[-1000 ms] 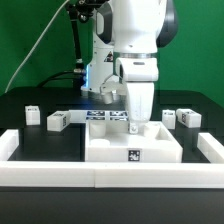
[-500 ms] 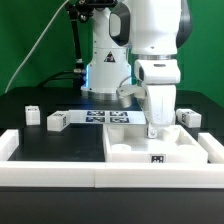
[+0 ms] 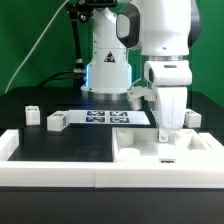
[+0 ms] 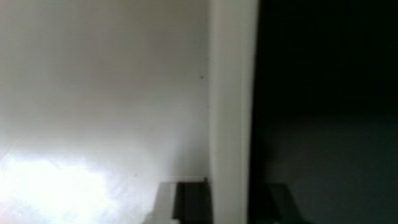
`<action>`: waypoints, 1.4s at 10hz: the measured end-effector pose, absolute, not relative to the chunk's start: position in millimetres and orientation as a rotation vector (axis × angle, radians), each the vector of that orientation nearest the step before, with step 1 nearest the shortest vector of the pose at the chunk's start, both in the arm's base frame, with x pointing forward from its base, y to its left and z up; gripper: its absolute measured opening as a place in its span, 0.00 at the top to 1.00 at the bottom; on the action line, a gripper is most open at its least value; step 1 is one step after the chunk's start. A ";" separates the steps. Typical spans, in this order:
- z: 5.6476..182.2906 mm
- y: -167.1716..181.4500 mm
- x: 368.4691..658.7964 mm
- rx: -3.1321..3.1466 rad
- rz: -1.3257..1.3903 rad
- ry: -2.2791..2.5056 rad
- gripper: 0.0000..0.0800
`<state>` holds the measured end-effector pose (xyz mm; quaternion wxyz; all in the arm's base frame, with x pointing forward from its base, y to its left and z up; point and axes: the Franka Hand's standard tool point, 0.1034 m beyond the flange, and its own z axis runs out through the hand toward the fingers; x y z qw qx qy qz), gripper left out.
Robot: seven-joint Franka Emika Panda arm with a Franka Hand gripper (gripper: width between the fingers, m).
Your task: Assemble one leg
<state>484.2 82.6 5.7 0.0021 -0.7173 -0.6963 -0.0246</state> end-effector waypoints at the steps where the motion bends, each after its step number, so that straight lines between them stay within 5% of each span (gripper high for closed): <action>1: 5.5 82.7 483.8 -2.250 -0.077 -2.184 0.92; 3: 5.4 82.3 483.5 -2.250 -0.076 -2.184 0.86; 5: 5.2 82.1 483.3 -2.251 -0.075 -2.183 0.44; 6: 5.2 82.0 483.3 -2.251 -0.075 -2.183 0.44; 7: 5.2 81.9 483.2 -2.251 -0.075 -2.183 0.25; 12: 6.8 82.3 482.8 -2.256 -0.070 -2.178 0.19; 14: 33.2 89.9 474.1 -2.312 -0.070 -2.147 0.19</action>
Offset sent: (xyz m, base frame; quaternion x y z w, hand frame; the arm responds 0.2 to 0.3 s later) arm 0.0000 0.0000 0.0000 0.0000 0.0000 0.0000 1.0000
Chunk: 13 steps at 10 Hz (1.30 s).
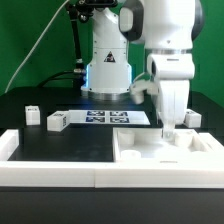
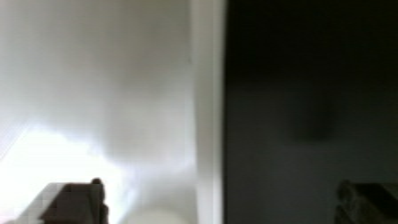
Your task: Assemble one leg
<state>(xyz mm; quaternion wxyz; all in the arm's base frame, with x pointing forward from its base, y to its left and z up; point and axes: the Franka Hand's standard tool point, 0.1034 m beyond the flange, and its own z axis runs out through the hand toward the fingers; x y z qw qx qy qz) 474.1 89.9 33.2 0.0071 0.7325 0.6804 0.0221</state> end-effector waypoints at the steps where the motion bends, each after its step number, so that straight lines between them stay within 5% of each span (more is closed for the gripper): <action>1: 44.9 93.8 467.1 2.295 0.075 2.108 0.19; 4: 67.6 100.4 459.6 2.316 0.102 2.050 0.19; 13: 57.5 134.6 430.3 2.940 0.182 1.147 0.19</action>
Offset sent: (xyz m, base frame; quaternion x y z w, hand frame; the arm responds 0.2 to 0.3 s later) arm -0.0164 0.0079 0.0318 -0.0051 -0.0155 0.0338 0.9993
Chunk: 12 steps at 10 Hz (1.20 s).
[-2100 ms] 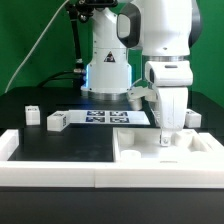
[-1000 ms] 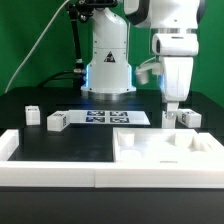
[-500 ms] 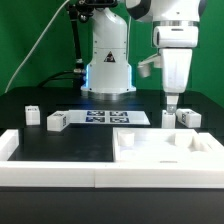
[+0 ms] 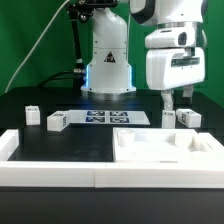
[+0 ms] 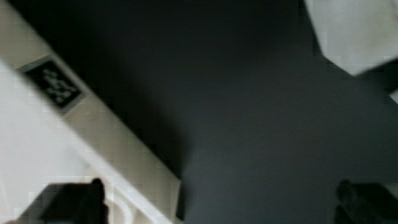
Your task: Assemble one leg
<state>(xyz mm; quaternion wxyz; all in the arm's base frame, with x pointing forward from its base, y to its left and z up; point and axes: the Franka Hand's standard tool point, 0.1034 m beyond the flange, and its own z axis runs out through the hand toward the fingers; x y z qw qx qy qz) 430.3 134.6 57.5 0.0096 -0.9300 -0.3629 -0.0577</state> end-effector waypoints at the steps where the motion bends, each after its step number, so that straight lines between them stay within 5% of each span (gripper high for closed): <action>1: 55.3 141.5 427.5 -2.932 -0.178 -1.021 0.19; 7: 49.5 167.8 403.1 -3.040 -0.149 -0.287 0.19; 12: 45.9 180.3 390.6 -3.041 -0.098 -0.313 0.19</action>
Offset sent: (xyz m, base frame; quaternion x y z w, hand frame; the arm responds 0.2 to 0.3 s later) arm 0.0000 0.0000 0.0000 0.0000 0.0000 0.1938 0.9810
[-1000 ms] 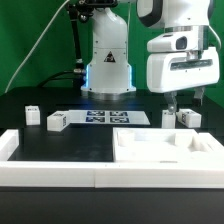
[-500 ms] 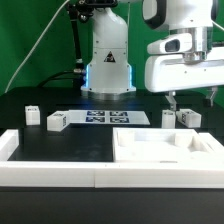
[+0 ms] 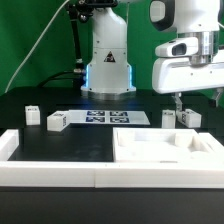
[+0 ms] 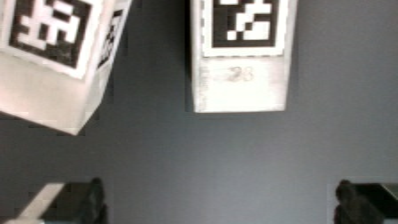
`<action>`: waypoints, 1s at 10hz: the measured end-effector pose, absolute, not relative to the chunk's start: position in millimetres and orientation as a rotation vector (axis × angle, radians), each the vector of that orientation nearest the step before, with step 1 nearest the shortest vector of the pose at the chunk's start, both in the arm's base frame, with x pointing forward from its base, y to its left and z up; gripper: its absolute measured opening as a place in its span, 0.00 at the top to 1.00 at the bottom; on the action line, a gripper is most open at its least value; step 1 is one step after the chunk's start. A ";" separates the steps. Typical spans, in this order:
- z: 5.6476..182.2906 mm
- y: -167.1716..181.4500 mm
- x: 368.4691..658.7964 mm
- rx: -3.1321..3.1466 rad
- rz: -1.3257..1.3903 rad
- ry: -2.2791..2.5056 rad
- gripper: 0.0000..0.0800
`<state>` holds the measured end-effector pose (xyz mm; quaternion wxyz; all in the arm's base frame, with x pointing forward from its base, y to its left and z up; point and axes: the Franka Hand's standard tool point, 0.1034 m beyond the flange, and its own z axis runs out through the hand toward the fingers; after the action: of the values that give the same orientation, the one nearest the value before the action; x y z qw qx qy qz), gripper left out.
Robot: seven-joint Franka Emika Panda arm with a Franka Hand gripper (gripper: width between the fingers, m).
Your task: Assemble one leg
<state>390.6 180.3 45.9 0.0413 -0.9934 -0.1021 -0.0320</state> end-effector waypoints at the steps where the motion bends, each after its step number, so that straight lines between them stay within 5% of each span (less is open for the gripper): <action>1: 42.9 178.6 384.9 -3.062 0.018 -0.315 0.19; 10: 30.7 180.6 375.2 -3.046 0.875 -0.314 0.19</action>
Offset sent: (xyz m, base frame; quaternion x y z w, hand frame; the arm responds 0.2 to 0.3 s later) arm -0.0037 0.0017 -0.0079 -0.0290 -0.1273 0.0305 0.9910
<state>375.2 180.6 30.7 -0.0214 -0.9562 -0.0987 0.2746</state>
